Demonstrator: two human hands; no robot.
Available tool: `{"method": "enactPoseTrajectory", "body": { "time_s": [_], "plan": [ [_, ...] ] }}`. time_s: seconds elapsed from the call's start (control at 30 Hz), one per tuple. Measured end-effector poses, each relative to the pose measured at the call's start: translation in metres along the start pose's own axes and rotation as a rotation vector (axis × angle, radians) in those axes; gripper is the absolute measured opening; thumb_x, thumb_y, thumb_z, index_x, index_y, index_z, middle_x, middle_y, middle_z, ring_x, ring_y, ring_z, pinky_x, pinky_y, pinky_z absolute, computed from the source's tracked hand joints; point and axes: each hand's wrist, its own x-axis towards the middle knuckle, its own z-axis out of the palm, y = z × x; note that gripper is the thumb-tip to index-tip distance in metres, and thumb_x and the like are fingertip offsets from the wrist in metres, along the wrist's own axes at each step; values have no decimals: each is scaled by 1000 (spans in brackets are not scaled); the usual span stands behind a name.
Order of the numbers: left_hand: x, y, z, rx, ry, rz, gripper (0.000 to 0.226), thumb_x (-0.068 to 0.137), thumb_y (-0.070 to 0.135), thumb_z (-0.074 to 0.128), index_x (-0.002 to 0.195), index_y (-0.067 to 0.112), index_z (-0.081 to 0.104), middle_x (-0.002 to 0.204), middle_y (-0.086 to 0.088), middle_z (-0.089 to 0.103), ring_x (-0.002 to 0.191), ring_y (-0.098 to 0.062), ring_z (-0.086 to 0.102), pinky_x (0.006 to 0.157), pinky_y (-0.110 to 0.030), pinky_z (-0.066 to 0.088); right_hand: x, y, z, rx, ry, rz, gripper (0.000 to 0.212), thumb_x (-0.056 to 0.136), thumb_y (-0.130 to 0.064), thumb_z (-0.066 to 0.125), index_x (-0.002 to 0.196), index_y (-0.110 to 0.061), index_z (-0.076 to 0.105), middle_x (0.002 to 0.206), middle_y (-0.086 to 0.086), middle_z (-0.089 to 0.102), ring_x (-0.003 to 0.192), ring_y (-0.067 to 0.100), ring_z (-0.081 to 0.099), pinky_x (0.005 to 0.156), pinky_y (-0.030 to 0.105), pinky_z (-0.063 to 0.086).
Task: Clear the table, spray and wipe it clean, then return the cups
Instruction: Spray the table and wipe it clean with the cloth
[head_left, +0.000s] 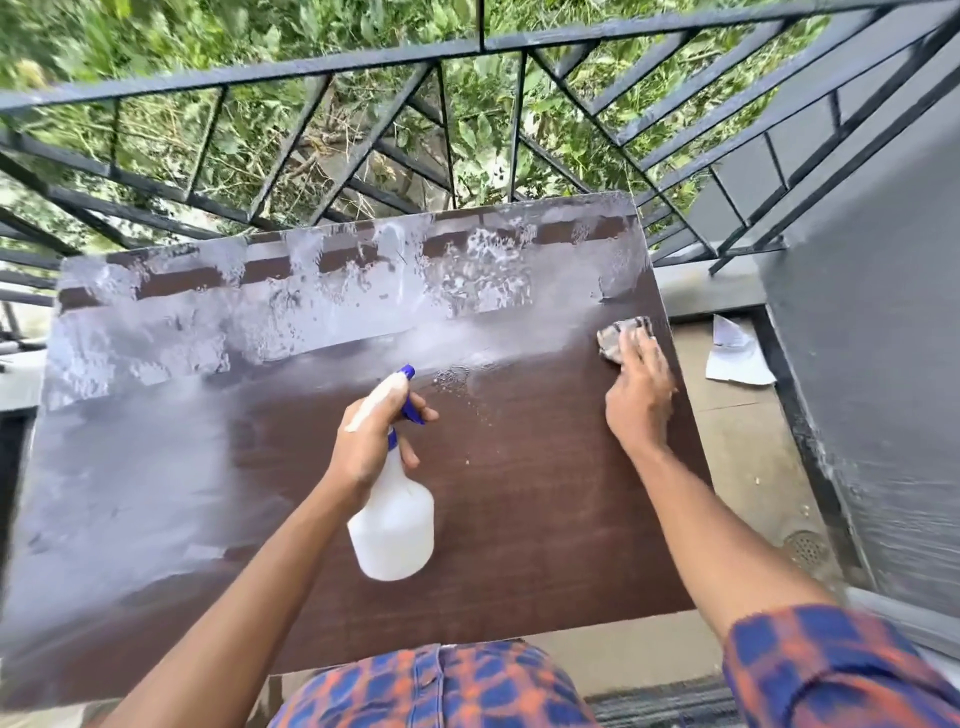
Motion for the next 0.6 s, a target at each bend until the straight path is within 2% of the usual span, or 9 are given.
{"method": "enactPoseTrajectory", "body": {
  "time_s": [0.17,0.23,0.3,0.37,0.4,0.43,0.5,0.53,0.6],
  "plan": [
    [-6,0,-24,21,46,-7,39,107,28,48,87,0,67,97,-32,69,68,-35,59,42,-30,45,-43,-91,34,16,-104,-54,63,84,-1,50,146,-11,52,156,13,44,143,34,40,112,46,35],
    [-11,1,-36,25,68,-7,40,107,29,47,87,0,66,99,-32,68,59,-31,58,43,-30,45,-57,-136,47,79,-160,-110,61,85,-4,46,145,-12,54,153,13,47,142,35,42,111,49,38],
    [-16,0,-49,42,95,-3,42,107,31,47,86,0,65,99,-30,69,50,-32,55,45,-32,45,-80,-177,61,166,-238,-205,62,80,2,48,141,-11,58,149,12,53,140,36,46,110,52,41],
    [-20,-3,-61,31,105,5,46,105,36,50,87,-3,66,94,-25,70,58,-45,56,52,-38,46,-117,-211,75,224,-366,-363,65,77,8,56,138,-14,61,149,8,53,141,34,44,111,51,40],
    [-23,-5,-66,15,107,1,47,105,37,51,88,-4,65,90,-22,70,62,-47,56,56,-40,46,-136,-226,77,228,-438,-461,62,81,4,59,137,-19,61,151,5,51,143,31,41,112,49,40],
    [-26,-6,-70,-13,104,-10,47,104,37,52,87,-4,64,88,-21,70,62,-42,59,59,-39,47,-154,-239,79,236,-510,-562,54,86,-6,62,137,-24,60,150,1,51,143,27,40,111,48,40],
    [-33,-7,-78,-67,96,-36,45,103,36,53,87,-4,64,89,-21,71,58,-26,63,60,-33,52,-177,-250,74,313,-610,-724,44,90,-22,65,134,-20,61,142,0,57,136,22,46,107,44,44],
    [-37,-7,-82,-88,93,-43,44,103,36,53,88,-4,64,90,-21,72,57,-22,64,61,-33,53,-181,-249,70,373,-618,-751,40,91,-21,65,130,-17,65,138,0,60,133,20,49,108,41,44],
    [-42,-9,-95,-90,99,-36,43,105,34,51,87,-4,64,88,-18,72,64,-32,64,59,-36,53,-177,-233,61,427,-530,-664,38,93,-8,54,126,-17,69,137,-1,62,134,19,50,114,39,39]
  ]
}}
